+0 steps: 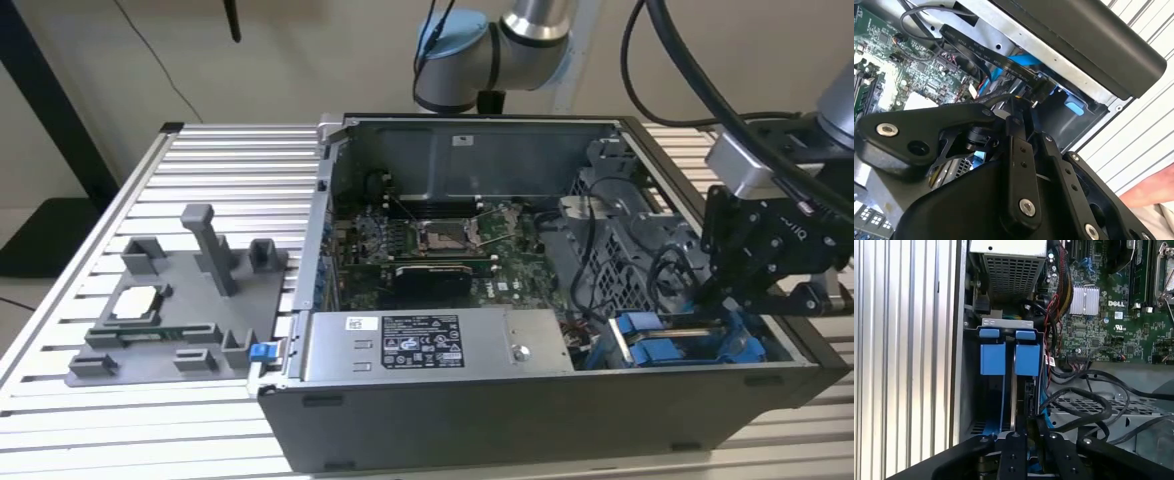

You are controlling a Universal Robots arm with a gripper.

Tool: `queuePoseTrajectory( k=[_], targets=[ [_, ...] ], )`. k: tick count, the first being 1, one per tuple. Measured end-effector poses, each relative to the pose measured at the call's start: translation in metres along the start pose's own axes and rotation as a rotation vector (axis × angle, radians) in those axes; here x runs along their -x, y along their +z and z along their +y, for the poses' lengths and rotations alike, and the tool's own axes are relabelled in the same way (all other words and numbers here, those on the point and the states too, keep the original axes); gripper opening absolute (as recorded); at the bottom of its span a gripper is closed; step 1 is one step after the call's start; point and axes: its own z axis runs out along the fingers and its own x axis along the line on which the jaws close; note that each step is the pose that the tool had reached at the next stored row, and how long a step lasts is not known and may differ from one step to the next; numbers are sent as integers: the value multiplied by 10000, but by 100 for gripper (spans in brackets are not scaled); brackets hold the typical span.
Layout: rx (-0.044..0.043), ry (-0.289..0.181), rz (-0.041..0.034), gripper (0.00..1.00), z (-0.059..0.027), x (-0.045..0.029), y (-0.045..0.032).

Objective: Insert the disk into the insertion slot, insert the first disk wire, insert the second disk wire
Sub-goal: 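Insert the first disk wire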

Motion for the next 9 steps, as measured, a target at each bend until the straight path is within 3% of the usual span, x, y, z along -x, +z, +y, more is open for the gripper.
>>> queuePoseTrajectory(
  k=[9],
  targets=[
    [-38, -3, -46, 0, -1, 7, 17]
  ],
)
